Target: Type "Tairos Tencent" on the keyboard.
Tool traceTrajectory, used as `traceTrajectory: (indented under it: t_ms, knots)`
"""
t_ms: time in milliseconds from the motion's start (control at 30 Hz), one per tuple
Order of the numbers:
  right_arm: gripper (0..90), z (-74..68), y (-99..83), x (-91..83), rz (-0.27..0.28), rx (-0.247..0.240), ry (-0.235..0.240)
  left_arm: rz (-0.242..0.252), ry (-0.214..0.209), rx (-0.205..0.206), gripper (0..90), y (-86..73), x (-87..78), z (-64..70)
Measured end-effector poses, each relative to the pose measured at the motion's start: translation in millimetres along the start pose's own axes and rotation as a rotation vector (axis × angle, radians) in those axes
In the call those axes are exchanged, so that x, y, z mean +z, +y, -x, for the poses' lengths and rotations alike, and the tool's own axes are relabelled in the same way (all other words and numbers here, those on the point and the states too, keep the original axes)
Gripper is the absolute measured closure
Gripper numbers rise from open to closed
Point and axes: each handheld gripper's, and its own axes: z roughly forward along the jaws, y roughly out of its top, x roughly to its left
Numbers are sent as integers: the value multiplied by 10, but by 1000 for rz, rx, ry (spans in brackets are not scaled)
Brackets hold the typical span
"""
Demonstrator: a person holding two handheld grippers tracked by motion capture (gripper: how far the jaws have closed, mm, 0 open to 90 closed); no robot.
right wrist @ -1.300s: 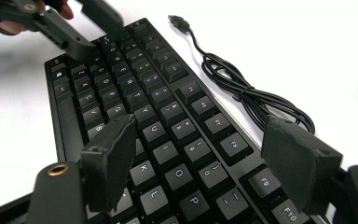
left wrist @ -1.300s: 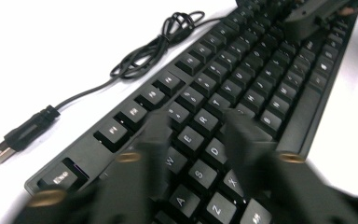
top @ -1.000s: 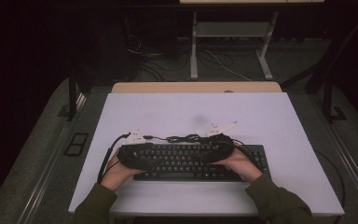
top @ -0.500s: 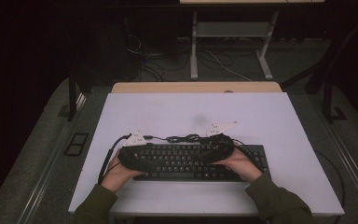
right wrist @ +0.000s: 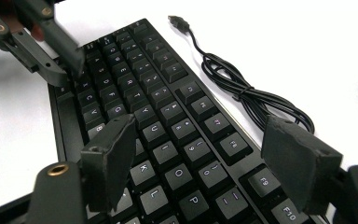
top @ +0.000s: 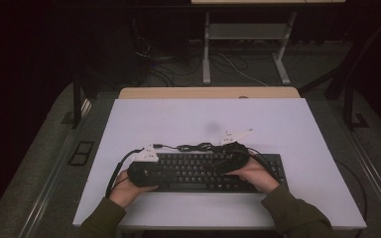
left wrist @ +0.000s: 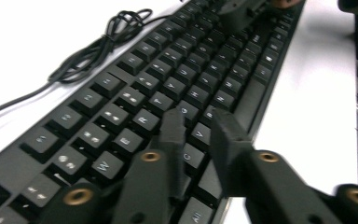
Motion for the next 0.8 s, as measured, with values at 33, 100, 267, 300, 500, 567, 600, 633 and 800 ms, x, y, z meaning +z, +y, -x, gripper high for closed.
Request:
traceTrajectory:
  t_ms: [33,100,267,300,500,567,600,633,800]
  knots:
    - [257,0,0,0,0,0,0,-9,-10,9,826,-1,4,4]
    - [257,0,1,1,0,0,0,-15,-31,18,886,-2,14,10]
    - [257,0,0,0,0,0,1,-54,-64,42,893,-14,77,37]
    - [257,0,1,-1,1,0,0,-63,-64,46,893,-17,89,40]
    - [257,0,0,-1,-1,1,0,-96,-71,69,893,-31,148,58]
    - [257,-1,0,3,-3,-2,1,-103,-67,70,893,-37,161,61]
    - [257,-1,-1,4,-4,-2,2,-103,-69,67,893,-39,164,61]
    - [257,-2,-1,5,-4,-2,2,-103,-68,70,893,-38,164,59]
    - [257,-3,-2,8,-5,-1,1,-123,-63,80,894,-48,185,62]
